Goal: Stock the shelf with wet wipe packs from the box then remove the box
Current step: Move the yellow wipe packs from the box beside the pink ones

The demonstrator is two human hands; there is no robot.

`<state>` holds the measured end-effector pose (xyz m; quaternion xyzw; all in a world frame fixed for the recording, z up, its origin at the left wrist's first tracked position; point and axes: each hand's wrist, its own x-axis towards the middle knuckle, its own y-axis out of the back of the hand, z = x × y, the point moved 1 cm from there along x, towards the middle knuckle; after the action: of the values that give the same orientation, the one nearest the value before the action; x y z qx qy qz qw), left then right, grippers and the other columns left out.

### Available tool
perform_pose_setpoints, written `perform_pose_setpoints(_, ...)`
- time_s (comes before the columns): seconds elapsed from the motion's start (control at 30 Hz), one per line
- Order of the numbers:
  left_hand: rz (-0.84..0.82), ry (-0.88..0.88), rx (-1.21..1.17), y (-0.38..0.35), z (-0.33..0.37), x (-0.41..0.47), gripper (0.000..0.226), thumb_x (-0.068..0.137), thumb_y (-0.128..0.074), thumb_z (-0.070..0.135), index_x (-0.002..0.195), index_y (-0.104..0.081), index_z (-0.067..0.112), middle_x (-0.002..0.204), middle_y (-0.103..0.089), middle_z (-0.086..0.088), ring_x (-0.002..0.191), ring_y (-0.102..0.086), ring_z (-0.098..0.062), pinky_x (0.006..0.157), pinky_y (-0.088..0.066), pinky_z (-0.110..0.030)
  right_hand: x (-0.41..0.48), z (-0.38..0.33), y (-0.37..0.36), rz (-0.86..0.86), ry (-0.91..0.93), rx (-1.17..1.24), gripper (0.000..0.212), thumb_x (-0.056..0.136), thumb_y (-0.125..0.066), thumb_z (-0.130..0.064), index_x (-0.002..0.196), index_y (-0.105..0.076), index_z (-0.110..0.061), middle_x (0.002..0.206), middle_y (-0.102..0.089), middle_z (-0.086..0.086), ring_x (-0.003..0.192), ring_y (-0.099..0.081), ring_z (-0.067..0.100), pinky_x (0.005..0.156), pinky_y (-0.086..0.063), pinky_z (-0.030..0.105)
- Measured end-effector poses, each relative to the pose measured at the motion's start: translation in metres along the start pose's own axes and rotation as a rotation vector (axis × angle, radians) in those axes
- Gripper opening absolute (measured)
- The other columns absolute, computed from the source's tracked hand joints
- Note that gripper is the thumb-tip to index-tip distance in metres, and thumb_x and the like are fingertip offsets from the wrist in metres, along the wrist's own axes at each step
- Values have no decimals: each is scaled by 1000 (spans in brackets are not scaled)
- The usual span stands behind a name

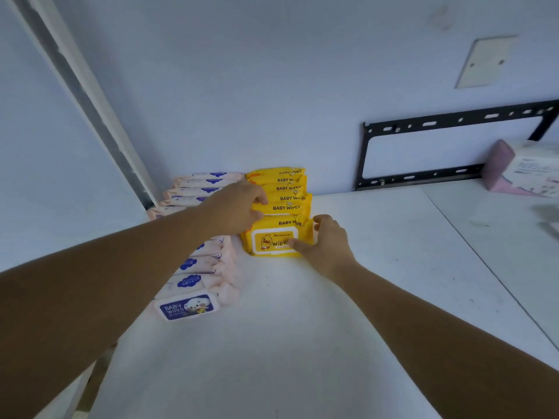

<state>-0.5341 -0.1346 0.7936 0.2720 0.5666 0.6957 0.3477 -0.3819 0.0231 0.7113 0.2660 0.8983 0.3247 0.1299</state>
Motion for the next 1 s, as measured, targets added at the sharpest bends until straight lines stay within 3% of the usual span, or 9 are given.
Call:
perform_pose_setpoints(0.1, -38, -57, -78, -1, 23, -16, 24, 93, -65, 34, 116, -65, 27, 120, -60, 4, 106, -61, -11, 94, -52, -38, -21, 12, 27, 35, 15, -83, 66, 86, -71, -53, 138, -51, -16, 138, -52, 4, 131, -44, 25, 106, -41, 39)
perform_pose_setpoints(0.27, -77, -146, -145, -10, 83, -31, 15, 95, -66, 31, 105, -68, 21, 99, -68, 10, 96, -65, -10, 84, -51, -26, -71, 38, 84, 49, 1, -150, 40, 94, -64, -46, 122, -61, -19, 119, -57, -3, 114, -56, 17, 93, -44, 29)
perform_pose_setpoints(0.37, -123, -246, -127, -15, 128, -35, 11, 93, -64, 40, 97, -66, 30, 96, -68, 14, 90, -64, -8, 78, -50, -26, -104, 54, 120, 63, -20, -186, 34, 93, -65, -45, 115, -62, -20, 110, -59, -6, 101, -58, 15, 83, -42, 25)
perform_pose_setpoints(0.5, -201, -359, -79, -20, 192, -44, 15, 93, -61, 48, 97, -64, 34, 98, -65, 17, 79, -57, 5, 63, -40, -19, -144, 75, 167, 86, -62, -200, 33, 91, -68, -47, 112, -64, -22, 108, -66, -4, 98, -63, 15, 82, -51, 27)
perform_pose_setpoints(0.57, -235, -405, -53, -25, 221, -47, 17, 93, -61, 50, 98, -64, 34, 99, -64, 17, 82, -56, 4, 67, -41, -21, -165, 87, 189, 120, -90, -175, 32, 90, -68, -47, 108, -65, -22, 104, -67, -5, 92, -65, 14, 75, -54, 27)
perform_pose_setpoints(0.67, -284, -453, -31, -37, 264, -49, 16, 91, -60, 53, 96, -63, 38, 100, -63, 18, 86, -58, 1, 74, -46, -26, -200, 111, 219, 166, -133, -171, 29, 91, -66, -47, 103, -65, -21, 96, -66, -7, 78, -62, 10, 61, -45, 22)
perform_pose_setpoints(1.0, -416, -645, -36, -114, 453, -99, 17, 89, -61, 51, 94, -65, 36, 102, -68, 14, 86, -61, -1, 82, -51, -30, -355, 242, 303, 168, -328, -210, 25, 93, -65, -42, 99, -67, -18, 93, -69, -2, 85, -65, 16, 74, -52, 32)
